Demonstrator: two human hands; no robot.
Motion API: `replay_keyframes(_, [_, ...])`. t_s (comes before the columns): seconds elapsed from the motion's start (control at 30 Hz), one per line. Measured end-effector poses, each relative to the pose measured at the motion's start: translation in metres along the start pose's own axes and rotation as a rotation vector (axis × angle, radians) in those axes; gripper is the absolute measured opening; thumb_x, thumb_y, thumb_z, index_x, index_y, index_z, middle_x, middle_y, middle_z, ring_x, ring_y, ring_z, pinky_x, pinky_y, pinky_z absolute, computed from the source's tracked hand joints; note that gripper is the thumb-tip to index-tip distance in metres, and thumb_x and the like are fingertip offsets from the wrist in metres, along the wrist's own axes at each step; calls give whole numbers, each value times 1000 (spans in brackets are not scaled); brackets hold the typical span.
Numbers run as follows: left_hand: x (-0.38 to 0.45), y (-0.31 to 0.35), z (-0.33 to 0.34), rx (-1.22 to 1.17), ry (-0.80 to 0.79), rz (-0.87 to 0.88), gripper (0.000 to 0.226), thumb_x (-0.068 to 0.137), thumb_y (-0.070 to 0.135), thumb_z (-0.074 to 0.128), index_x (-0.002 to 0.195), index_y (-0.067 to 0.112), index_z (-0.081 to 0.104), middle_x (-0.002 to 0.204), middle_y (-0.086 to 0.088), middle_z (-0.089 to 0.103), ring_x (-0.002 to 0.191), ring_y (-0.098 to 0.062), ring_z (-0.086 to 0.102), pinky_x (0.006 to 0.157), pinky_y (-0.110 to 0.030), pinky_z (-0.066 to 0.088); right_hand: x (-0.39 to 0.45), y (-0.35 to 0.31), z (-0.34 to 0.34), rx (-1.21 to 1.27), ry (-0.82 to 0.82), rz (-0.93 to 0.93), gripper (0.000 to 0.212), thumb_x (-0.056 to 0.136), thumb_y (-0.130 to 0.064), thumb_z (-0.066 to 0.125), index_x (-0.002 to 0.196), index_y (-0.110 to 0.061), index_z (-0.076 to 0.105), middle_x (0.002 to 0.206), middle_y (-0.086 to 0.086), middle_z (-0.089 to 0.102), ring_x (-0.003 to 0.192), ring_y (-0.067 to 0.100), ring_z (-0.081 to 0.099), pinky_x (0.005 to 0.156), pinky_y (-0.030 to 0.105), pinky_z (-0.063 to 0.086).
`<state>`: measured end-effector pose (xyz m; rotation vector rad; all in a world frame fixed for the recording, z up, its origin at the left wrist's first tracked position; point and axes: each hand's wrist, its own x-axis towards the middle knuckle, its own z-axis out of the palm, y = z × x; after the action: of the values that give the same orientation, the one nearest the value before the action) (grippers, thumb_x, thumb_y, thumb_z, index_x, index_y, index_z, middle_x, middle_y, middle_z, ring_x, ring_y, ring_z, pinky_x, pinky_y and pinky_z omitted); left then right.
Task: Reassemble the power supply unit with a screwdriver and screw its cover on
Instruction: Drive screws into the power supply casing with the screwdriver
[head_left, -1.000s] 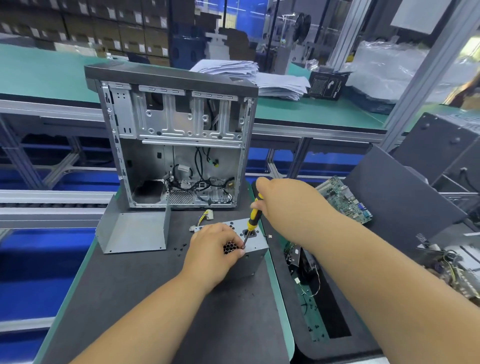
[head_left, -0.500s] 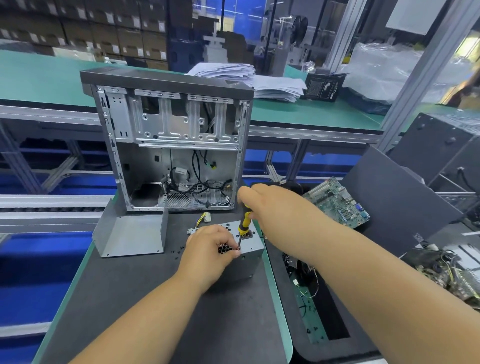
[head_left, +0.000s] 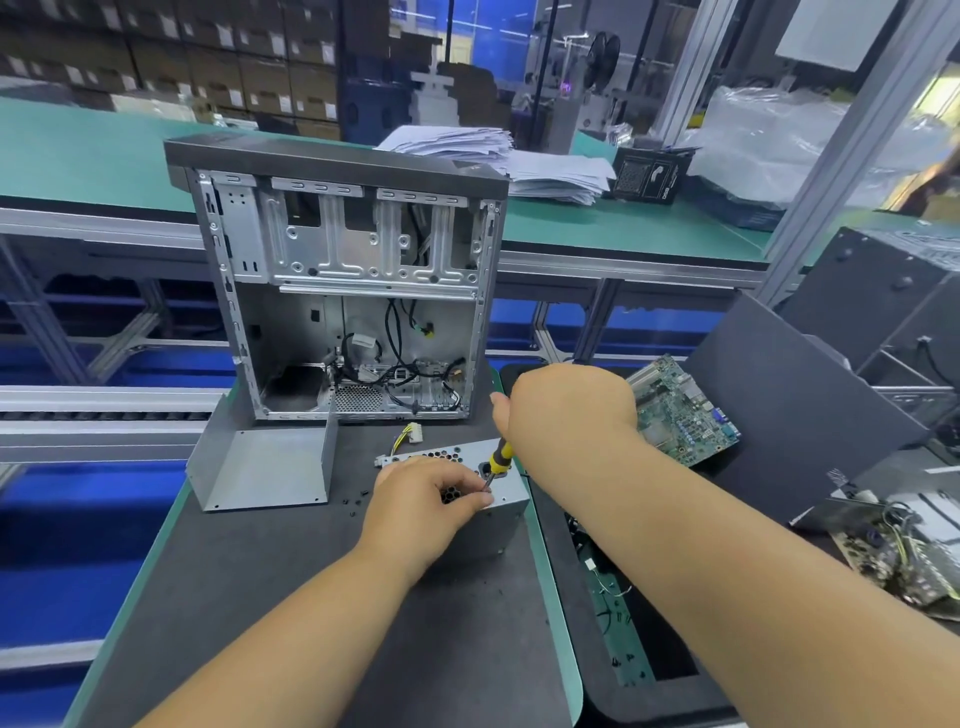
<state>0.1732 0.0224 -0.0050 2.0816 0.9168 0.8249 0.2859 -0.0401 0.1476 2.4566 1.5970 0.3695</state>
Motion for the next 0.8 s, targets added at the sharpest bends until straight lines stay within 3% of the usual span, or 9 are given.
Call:
replay_keyframes(0.1, [0, -1, 3, 23, 37, 21, 6, 76, 33, 81, 75, 36, 75, 77, 23, 69, 82, -1, 62, 90, -42, 47, -5, 11, 6, 169, -5, -193, 35, 103, -45, 39, 90, -13, 45, 79, 2, 51, 68, 23, 50, 53, 33, 38])
replay_keyframes(0.13, [1, -2, 3, 32, 45, 34, 4, 77, 32, 80, 78, 33, 77, 77, 20, 70, 83, -4, 63, 89, -43, 47, -8, 16, 7, 267, -31, -293, 19, 102, -34, 47, 104, -15, 44, 90, 3, 54, 76, 24, 52, 61, 37, 45])
replay_keyframes(0.2, [1, -4, 4, 28, 51, 55, 4, 77, 29, 81, 80, 29, 79, 78, 17, 72, 82, -8, 64, 88, -43, 48, -11, 21, 10, 322, -45, -438, 26, 95, -10, 53, 114, -21, 38, 98, 1, 53, 79, 21, 51, 66, 40, 48])
replay_keyframes(0.33, [0, -6, 3, 24, 46, 72, 5, 78, 29, 80, 84, 29, 80, 81, 16, 73, 84, -8, 64, 89, -42, 47, -6, 22, 16, 259, 67, -419, 27, 93, -5, 53, 110, -20, 38, 71, -9, 45, 63, 13, 49, 53, 35, 43])
replay_keyframes(0.4, [0, -5, 2, 25, 39, 91, 6, 80, 30, 79, 85, 32, 79, 82, 19, 73, 86, -6, 64, 90, -42, 47, -2, 23, 16, 195, 73, -393, 20, 97, -18, 56, 108, -17, 40, 62, -12, 36, 54, 10, 40, 49, 33, 38])
replay_keyframes(0.53, [-1, -3, -1, 87, -18, 101, 9, 84, 32, 74, 88, 40, 77, 85, 26, 70, 92, 1, 59, 97, -40, 41, -1, 19, 7, 37, 110, -281, 40, 98, -57, 40, 90, -18, 32, 59, -5, 33, 49, 16, 28, 45, 28, 19])
replay_keyframes(0.6, [-1, -1, -6, 38, -87, 67, 15, 83, 31, 75, 89, 45, 74, 88, 29, 69, 97, 4, 57, 98, -35, 40, -6, 11, 6, -29, 152, -228, 40, 101, -54, 34, 82, -19, 35, 57, -4, 32, 48, 15, 24, 46, 24, 18])
replay_keyframes(0.7, [1, 14, -19, -188, -105, 37, 32, 73, 31, 83, 90, 55, 69, 93, 27, 68, 95, 4, 60, 82, -15, 46, -3, -1, 1, 24, 53, -53, 40, 103, -42, 35, 71, -19, 38, 61, -2, 35, 50, 17, 27, 47, 24, 20])
replay_keyframes(0.8, [8, 32, -23, -334, -30, 34, 28, 63, 35, 81, 87, 40, 71, 82, 16, 68, 79, -1, 62, 65, -11, 47, 4, -9, -6, 54, -77, 56, 38, 100, -29, 44, 65, -16, 36, 65, 1, 39, 53, 19, 32, 46, 27, 23])
